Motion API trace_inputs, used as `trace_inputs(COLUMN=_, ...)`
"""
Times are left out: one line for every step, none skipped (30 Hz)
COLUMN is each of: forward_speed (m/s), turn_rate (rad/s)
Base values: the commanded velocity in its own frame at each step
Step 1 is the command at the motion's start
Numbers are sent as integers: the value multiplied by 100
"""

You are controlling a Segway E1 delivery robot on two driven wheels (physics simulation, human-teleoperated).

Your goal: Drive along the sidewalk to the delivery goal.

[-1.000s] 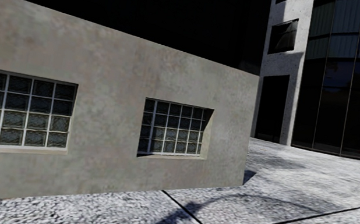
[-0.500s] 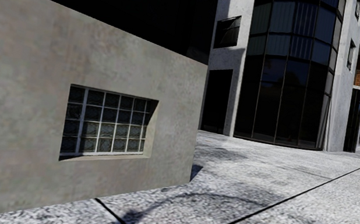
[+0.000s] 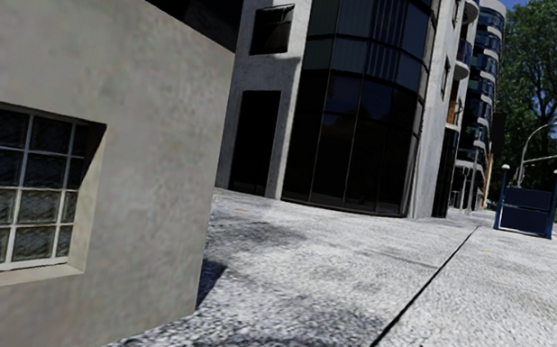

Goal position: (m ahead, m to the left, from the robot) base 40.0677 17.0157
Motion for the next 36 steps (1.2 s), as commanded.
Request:
trace_inputs(forward_speed=191, turn_rate=-59)
trace_inputs(forward_speed=191, turn_rate=-59)
trace_inputs(forward_speed=191, turn_rate=-59)
trace_inputs(forward_speed=185, turn_rate=-59)
trace_inputs(forward_speed=179, turn_rate=-59)
trace_inputs(forward_speed=175, turn_rate=-59)
trace_inputs(forward_speed=172, turn_rate=-59)
trace_inputs(forward_speed=170, turn_rate=-59)
trace_inputs(forward_speed=163, turn_rate=-59)
trace_inputs(forward_speed=158, turn_rate=-59)
trace_inputs(forward_speed=158, turn_rate=-59)
trace_inputs(forward_speed=151, turn_rate=-59)
trace_inputs(forward_speed=148, turn_rate=-59)
trace_inputs(forward_speed=145, turn_rate=-59)
trace_inputs(forward_speed=143, turn_rate=-59)
trace_inputs(forward_speed=142, turn_rate=-59)
trace_inputs(forward_speed=142, turn_rate=-59)
trace_inputs(forward_speed=142, turn_rate=-59)
trace_inputs(forward_speed=142, turn_rate=-59)
trace_inputs(forward_speed=142, turn_rate=-59)
trace_inputs(forward_speed=142, turn_rate=-59)
trace_inputs(forward_speed=142, turn_rate=-59)
trace_inputs(forward_speed=142, turn_rate=-59)
trace_inputs(forward_speed=142, turn_rate=-59)
trace_inputs(forward_speed=142, turn_rate=-59)
trace_inputs(forward_speed=143, turn_rate=-54)
trace_inputs(forward_speed=144, turn_rate=-53)
trace_inputs(forward_speed=144, turn_rate=-52)
trace_inputs(forward_speed=144, turn_rate=-52)
trace_inputs(forward_speed=144, turn_rate=-52)
trace_inputs(forward_speed=144, turn_rate=-52)
trace_inputs(forward_speed=144, turn_rate=-52)
trace_inputs(forward_speed=144, turn_rate=-52)
trace_inputs(forward_speed=144, turn_rate=-52)
trace_inputs(forward_speed=144, turn_rate=-52)
trace_inputs(forward_speed=145, turn_rate=-52)
